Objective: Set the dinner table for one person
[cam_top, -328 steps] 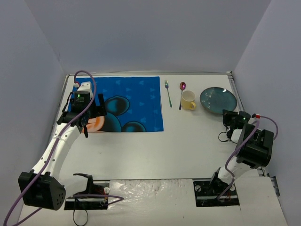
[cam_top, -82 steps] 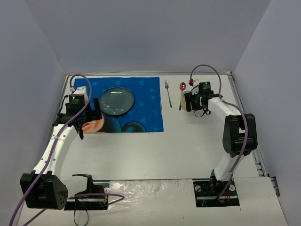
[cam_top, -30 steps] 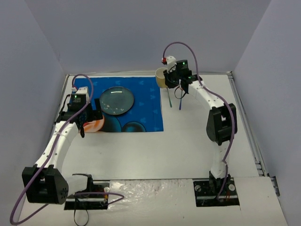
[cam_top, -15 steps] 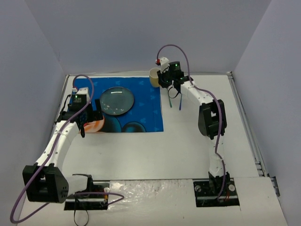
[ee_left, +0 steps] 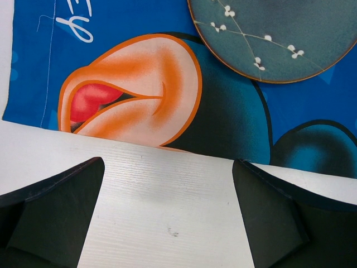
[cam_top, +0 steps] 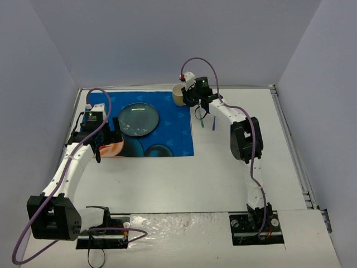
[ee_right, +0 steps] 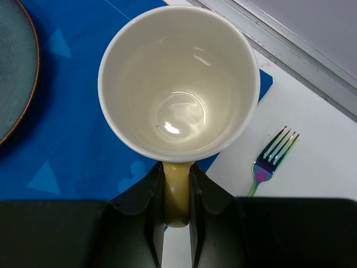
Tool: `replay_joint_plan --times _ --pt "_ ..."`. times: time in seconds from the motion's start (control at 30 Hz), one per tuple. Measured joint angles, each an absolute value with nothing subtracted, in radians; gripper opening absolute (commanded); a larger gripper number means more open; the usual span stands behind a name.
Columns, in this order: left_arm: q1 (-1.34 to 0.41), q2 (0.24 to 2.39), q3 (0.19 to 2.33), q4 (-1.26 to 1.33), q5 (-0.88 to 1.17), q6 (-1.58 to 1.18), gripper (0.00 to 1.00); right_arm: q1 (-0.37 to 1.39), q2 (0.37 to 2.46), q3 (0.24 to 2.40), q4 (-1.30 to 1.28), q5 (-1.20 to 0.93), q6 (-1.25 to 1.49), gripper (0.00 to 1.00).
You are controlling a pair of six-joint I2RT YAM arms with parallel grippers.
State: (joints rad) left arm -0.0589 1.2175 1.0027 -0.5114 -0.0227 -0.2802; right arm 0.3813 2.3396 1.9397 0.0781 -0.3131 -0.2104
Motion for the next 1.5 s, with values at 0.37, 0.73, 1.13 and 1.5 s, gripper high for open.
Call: replay_joint_plan --times 0.37,0.73,1.13,1.5 --pt "-0.059 1.217 1.003 -0.512 -0.023 -0.280 0.97 0.382 2.392 1.989 0.096 -0.320 -0.210 0.00" --pt "-0.059 1.217 1.003 -0.512 -0.023 -0.280 0.97 0.389 2.444 2.018 0.113 -0.310 -0.207 0.00" --pt "-0.059 1.217 1.003 -0.512 -0.023 -0.274 0.97 0.394 2.449 2.026 0.122 -0.293 -0.203 0.37" --pt "-0.059 1.217 1.003 -0.512 -0.023 -0.273 0.97 0.394 2.383 1.960 0.175 -0.245 -0.183 0.74"
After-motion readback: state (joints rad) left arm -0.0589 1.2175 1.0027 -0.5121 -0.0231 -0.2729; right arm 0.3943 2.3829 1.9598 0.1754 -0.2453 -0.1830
